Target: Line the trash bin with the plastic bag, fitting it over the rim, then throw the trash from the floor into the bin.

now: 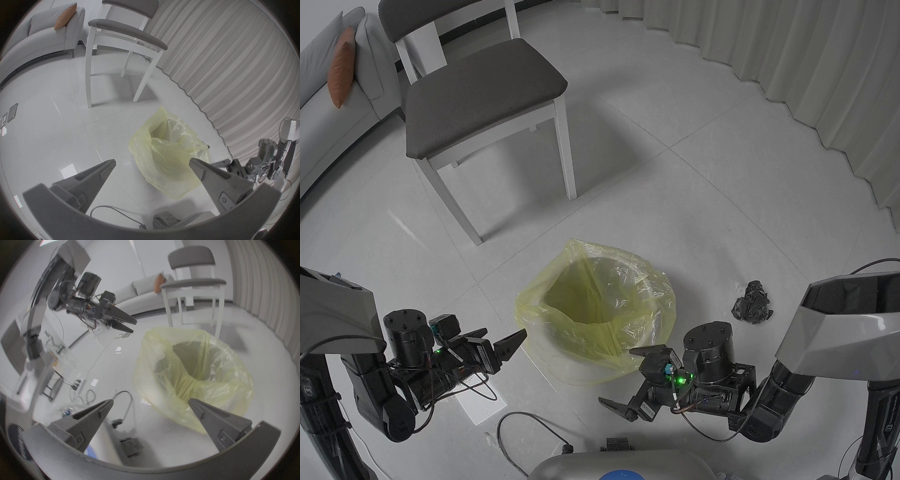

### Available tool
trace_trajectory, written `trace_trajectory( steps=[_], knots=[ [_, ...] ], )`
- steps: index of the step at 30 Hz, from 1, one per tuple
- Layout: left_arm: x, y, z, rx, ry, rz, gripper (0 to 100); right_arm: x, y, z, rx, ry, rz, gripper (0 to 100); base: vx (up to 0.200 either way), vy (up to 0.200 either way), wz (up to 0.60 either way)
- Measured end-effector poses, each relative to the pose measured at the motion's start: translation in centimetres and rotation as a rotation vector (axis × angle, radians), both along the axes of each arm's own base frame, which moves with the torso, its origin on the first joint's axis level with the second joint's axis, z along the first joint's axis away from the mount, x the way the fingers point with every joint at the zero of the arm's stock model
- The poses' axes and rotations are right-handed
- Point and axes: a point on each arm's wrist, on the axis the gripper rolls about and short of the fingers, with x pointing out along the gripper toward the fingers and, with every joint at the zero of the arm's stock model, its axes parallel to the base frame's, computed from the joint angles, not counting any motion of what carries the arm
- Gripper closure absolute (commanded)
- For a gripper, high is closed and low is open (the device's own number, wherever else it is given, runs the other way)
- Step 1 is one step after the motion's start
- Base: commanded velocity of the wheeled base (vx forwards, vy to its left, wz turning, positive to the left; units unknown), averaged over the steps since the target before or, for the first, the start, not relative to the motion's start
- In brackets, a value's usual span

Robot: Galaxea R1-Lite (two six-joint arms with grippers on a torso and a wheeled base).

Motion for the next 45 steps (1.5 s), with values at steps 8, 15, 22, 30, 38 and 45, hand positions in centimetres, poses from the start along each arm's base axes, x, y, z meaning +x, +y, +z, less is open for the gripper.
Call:
trace_trajectory(
  steps=[8,15,22,30,38,45],
  knots=[
    [2.4,-0.5,-1.5,0.008,-0.001,0.046,0,-1.3,-1.6,2.9,0.061,0.035,-0.029,0,0.000,0.000,0.00],
    [4.3,-0.7,-2.9,-0.007,0.005,0.070,0,-0.2,-6.3,6.5,0.090,0.018,-0.160,0,0.000,0.000,0.00],
    [5.5,-0.5,-4.9,0.003,0.036,0.086,0,1.7,-9.3,7.4,0.099,0.014,-0.258,0,0.000,0.000,0.00],
    [6.0,-0.6,-6.3,0.057,0.040,0.065,0,5.2,-8.7,6.2,0.098,0.007,-0.284,0,0.000,0.000,0.00],
    [6.2,-1.0,-6.8,0.068,0.038,0.049,0,10.4,-7.9,4.1,0.063,-0.037,-0.300,0,0.000,0.000,0.00],
    [6.4,-1.3,-6.9,0.069,0.032,0.041,0,13.3,-8.9,1.2,0.009,-0.032,-0.328,0,0.000,0.000,0.00]
  ],
)
